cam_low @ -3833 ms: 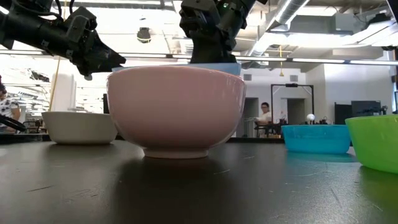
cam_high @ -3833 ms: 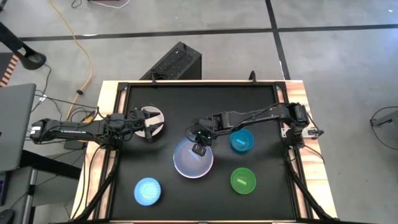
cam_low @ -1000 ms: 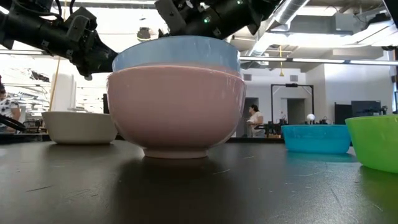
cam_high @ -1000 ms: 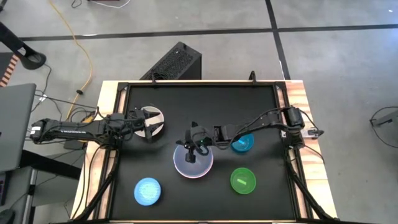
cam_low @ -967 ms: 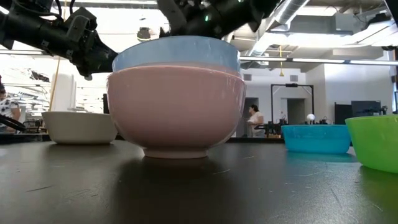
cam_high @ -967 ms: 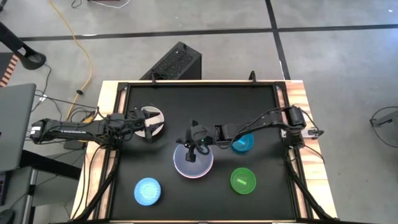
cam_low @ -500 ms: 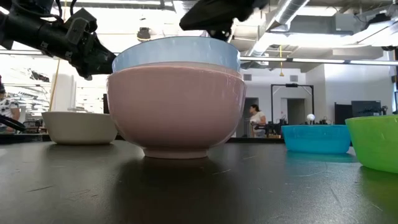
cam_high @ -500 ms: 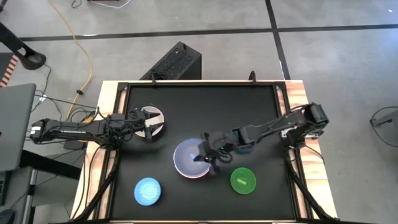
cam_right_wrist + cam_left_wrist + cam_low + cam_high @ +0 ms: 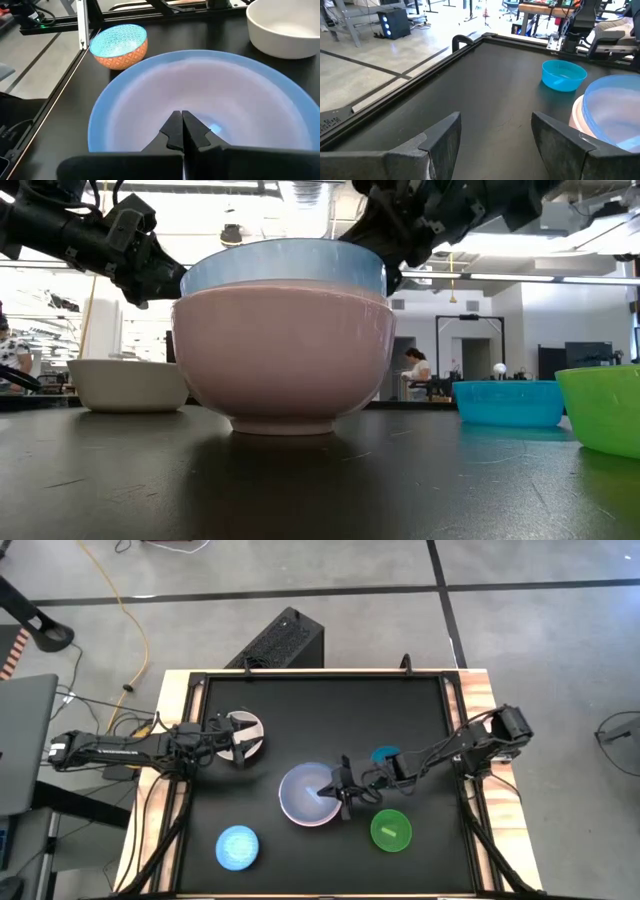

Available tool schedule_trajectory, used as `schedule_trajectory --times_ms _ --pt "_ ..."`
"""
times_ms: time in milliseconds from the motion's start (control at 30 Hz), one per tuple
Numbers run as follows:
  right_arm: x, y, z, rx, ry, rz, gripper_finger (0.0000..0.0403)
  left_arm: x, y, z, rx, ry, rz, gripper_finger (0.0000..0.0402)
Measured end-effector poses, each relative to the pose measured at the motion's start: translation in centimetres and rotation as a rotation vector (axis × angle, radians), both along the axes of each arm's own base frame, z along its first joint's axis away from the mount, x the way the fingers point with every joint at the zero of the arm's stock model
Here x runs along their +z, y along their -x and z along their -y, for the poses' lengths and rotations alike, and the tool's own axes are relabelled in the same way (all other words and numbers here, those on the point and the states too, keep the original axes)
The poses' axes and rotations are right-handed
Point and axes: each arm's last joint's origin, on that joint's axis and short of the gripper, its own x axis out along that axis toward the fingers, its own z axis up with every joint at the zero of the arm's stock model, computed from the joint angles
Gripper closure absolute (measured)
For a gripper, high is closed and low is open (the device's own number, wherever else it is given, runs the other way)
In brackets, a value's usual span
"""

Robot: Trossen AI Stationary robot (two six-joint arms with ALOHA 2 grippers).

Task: Nest bowls inside each other
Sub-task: Stack the top transparent blue bowl on top of the transparent light orange bowl, then stack the white bowl on top of the transparent blue bowl

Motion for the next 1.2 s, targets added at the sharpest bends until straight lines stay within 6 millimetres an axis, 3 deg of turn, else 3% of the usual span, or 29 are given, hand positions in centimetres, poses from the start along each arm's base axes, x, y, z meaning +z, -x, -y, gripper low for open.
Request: schedule_trajectory --times_ms 533,767,1000,1100,1200 --pt "-0.7 0.2 0.4 -0.023 -0.013 -0.074 0.0398 0.0 0.0 0.0 0.000 0.000 0.000 0.0170" --pt "-0.1 -0.1 0.5 -0.006 0.016 -0.011 0.0398 0.0 0.0 0.0 0.001 0.001 0.000 0.0170" --pt "3.0 -0.6 1.2 0.078 0.044 0.075 0.0397 -0.3 0.1 -0.4 0.094 0.047 -0.009 0.0170" --pt "4.9 -0.4 2.0 0.089 0.105 0.112 0.0393 -0.8 0.1 -1.4 0.202 0.046 -0.075 0.0174" --pt "6.3 0.1 3.4 0.074 0.163 0.140 0.0389 0.3 -0.2 -3.0 0.282 0.068 -0.162 0.0183"
